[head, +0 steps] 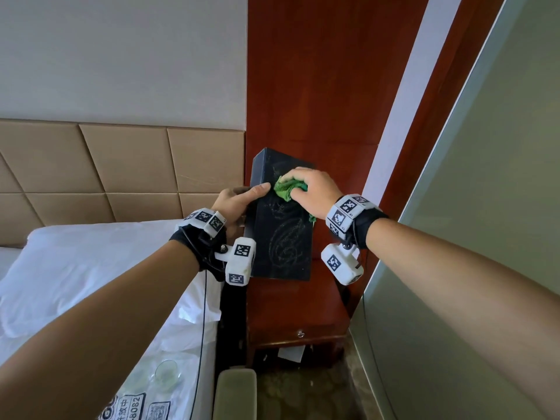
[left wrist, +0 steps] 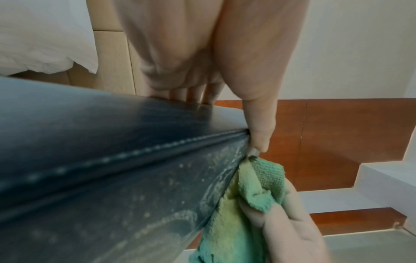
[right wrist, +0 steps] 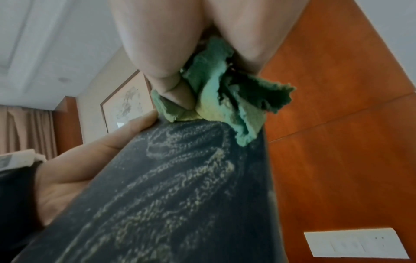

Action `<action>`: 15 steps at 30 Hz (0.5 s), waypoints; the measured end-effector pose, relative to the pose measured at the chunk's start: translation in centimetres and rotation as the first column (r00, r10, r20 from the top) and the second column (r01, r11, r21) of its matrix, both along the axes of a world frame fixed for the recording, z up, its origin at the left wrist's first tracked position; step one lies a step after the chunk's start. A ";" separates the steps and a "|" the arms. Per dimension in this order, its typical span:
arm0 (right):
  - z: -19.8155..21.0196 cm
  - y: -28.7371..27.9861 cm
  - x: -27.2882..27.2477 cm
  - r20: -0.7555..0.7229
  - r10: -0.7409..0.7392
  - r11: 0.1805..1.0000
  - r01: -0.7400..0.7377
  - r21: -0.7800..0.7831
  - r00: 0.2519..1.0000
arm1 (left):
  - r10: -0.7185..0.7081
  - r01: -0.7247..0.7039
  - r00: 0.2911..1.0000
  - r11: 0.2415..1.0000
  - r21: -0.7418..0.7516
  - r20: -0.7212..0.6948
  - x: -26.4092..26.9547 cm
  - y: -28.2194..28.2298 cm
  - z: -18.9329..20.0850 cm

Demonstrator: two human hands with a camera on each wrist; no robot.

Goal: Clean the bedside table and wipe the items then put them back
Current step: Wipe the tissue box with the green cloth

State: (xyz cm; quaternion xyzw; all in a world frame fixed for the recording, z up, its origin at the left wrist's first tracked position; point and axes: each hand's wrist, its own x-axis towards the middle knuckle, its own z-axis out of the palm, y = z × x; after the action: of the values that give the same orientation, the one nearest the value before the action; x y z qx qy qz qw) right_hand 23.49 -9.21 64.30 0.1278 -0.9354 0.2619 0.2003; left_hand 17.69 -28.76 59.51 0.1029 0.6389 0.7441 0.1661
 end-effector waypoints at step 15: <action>1.7 -0.6 -1.6 -0.244 -0.135 0.968 0.076 -0.238 0.960 | -0.086 0.085 0.995 0.996 -0.025 -0.059 -1.2 -0.3 0.8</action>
State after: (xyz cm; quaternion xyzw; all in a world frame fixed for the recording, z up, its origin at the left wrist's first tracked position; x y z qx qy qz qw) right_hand 21.90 -9.77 66.03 0.0867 -0.8710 0.3366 0.3473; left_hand 16.51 -29.07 60.27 0.1503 0.6471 0.7255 0.1798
